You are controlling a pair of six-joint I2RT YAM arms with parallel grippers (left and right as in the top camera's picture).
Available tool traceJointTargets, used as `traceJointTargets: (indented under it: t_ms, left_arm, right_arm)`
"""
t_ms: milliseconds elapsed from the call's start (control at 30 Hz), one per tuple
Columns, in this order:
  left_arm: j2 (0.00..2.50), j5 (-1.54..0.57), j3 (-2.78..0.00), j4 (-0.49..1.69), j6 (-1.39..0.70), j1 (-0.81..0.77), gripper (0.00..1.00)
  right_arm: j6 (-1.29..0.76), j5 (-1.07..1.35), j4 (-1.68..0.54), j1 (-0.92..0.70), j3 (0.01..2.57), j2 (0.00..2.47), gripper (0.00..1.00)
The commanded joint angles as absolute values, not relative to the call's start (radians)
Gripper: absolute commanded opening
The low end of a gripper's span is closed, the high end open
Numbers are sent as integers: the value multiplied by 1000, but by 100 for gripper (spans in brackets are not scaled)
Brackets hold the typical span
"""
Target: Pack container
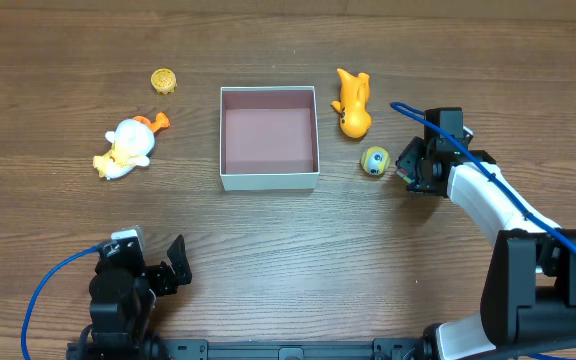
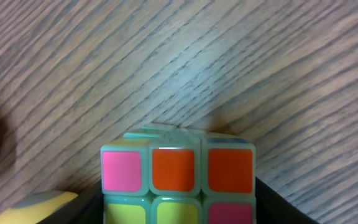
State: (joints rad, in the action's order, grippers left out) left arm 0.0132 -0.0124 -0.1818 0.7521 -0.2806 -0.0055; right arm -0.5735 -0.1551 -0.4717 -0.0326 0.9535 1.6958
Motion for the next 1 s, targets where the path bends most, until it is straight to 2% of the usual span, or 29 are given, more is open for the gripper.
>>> traceJointTargets:
  t_ms: [0,467,867,967]
  left_arm:
    - [5,-19,-172,750,-262,1,100]
    - [5,-19,-172,750,-261,1,100]
    - [5,-19,-172,750,-262,1,100]
    - [5,-19,-172,750,-261,1,100]
  right_arm:
    - [-572,-165,-468,-30,953,1711,58]
    - [-562,-163,-515,-30,977,1711,58]
    - [-356,-149,-703,-34,1250,1706,59]
    - [-242,-75,-772,-46,1368,1705,65]
